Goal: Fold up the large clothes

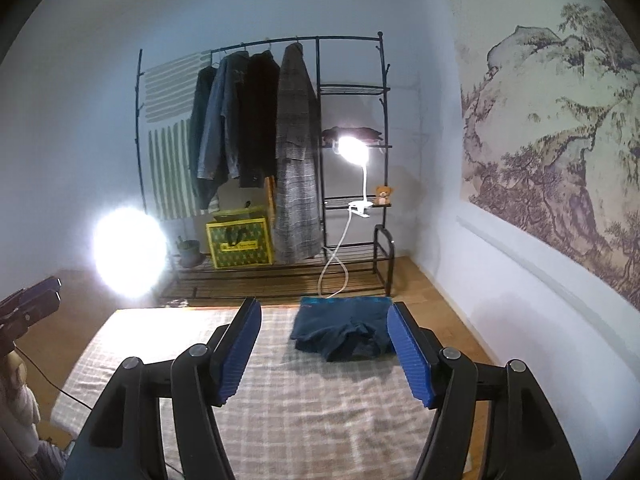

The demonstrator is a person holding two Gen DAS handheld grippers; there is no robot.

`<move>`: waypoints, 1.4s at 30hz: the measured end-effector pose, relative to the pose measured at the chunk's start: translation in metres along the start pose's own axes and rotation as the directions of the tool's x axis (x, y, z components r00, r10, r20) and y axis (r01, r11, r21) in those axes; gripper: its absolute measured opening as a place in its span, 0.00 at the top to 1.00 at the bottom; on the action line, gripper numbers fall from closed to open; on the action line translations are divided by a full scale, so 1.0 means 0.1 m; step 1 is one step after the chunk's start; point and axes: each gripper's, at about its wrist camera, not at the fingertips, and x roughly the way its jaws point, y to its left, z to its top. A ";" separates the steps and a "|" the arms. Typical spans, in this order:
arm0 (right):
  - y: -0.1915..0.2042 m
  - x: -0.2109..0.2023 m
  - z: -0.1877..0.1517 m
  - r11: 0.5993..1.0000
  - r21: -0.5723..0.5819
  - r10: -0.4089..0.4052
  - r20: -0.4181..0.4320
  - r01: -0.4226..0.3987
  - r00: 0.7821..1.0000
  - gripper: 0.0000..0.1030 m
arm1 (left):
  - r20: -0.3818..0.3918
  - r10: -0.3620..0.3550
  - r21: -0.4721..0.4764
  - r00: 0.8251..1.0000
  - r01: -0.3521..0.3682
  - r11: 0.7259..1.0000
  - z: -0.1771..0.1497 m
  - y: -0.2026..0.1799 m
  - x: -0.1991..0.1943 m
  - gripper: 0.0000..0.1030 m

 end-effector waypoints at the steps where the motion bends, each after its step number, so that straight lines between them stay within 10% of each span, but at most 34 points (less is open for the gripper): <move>1: 0.01 -0.02 -0.03 1.000 0.002 0.005 0.001 -0.005 1.000 0.32 | 0.007 0.004 0.007 1.000 -0.004 1.000 0.00 0.01 -0.06 0.47; 15: 0.41 -0.28 -0.55 0.995 -0.040 -0.087 0.064 0.090 0.994 0.00 | 0.015 0.030 0.001 0.999 -0.030 1.000 -0.48 0.26 -0.35 0.00; 42: 0.62 0.72 -1.99 0.985 0.049 -0.164 -0.029 0.166 0.986 0.00 | -0.136 0.172 -0.023 0.976 -0.177 0.984 -1.67 0.52 0.26 0.00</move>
